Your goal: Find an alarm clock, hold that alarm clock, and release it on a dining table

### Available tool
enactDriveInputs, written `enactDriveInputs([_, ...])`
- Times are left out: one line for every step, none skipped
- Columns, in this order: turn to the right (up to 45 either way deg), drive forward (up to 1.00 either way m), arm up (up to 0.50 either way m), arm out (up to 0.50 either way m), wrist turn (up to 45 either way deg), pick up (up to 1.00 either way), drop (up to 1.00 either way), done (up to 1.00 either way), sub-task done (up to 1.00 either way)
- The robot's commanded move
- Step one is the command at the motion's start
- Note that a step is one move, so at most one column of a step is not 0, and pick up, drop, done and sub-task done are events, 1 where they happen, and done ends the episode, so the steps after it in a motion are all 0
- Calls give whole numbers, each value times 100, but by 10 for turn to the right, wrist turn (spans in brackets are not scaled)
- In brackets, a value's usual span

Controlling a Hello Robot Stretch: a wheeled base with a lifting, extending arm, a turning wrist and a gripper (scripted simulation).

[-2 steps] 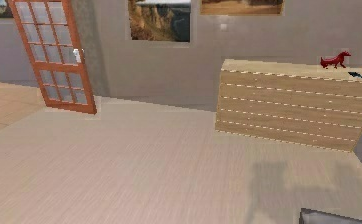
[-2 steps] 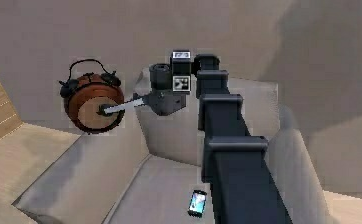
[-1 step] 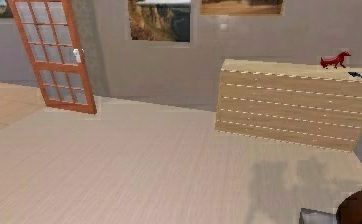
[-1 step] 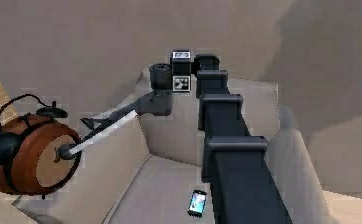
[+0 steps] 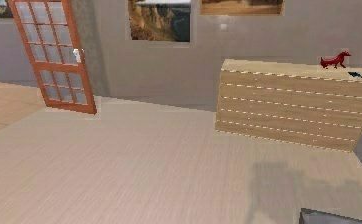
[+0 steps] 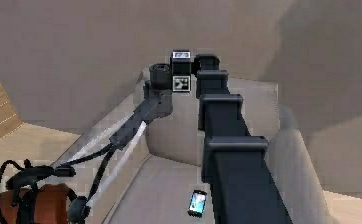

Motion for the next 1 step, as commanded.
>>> enactDriveInputs([0,0,0,-24,0,0,0,0,0])
